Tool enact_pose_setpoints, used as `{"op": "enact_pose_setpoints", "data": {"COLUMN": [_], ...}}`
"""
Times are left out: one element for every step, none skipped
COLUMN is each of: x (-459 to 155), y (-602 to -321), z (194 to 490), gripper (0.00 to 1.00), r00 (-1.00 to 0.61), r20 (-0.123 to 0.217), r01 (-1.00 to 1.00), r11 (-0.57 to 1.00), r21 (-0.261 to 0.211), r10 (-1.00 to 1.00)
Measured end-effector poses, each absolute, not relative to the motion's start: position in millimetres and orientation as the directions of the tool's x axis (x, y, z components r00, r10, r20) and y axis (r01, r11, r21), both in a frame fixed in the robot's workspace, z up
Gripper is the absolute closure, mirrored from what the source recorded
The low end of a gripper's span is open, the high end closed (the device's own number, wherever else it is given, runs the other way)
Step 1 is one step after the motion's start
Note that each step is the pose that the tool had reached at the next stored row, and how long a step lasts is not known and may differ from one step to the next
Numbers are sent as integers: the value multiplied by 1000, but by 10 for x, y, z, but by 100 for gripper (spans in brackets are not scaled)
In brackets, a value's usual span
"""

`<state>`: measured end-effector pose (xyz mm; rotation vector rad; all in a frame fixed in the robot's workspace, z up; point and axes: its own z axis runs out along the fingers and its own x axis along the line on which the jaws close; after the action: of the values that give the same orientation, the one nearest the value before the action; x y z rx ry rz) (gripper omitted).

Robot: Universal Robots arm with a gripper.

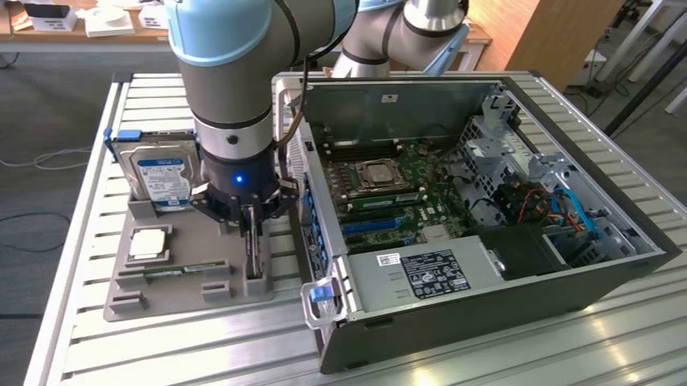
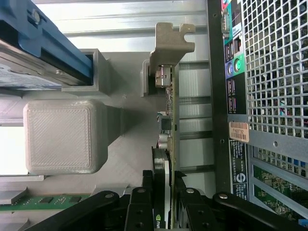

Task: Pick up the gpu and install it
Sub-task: 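Pick up the gpu and move the gpu toward the slot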

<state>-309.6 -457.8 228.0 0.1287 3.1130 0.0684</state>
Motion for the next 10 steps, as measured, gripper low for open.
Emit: {"op": "enact_pose_setpoints", "data": {"x": [-3096, -3096, -3096, -3096, -3096, -3096, -3096, -3096, -3096, -3096], "y": [-4578, -4578, -4578, -4578, -4578, -4578, -4578, -4578, -4578, -4578], "z": [2280, 2280, 2280, 2280, 2280, 2280, 2280, 2280, 2280, 2280], "gripper": [73, 73, 73, 73, 73, 73, 73, 73, 73, 73], "r00": [-996, -996, -996, -996, -996, -996, -996, -996, -996, -996], "r20": [-23, -23, -23, -23, -23, -23, -23, -23, -23, -23], "r01": [82, 82, 82, 82, 82, 82, 82, 82, 82, 82], "r11": [996, 996, 996, 996, 996, 996, 996, 996, 996, 996], "r21": [45, 45, 45, 45, 45, 45, 45, 45, 45, 45], "r10": [83, 83, 83, 83, 83, 83, 83, 83, 83, 83]}}
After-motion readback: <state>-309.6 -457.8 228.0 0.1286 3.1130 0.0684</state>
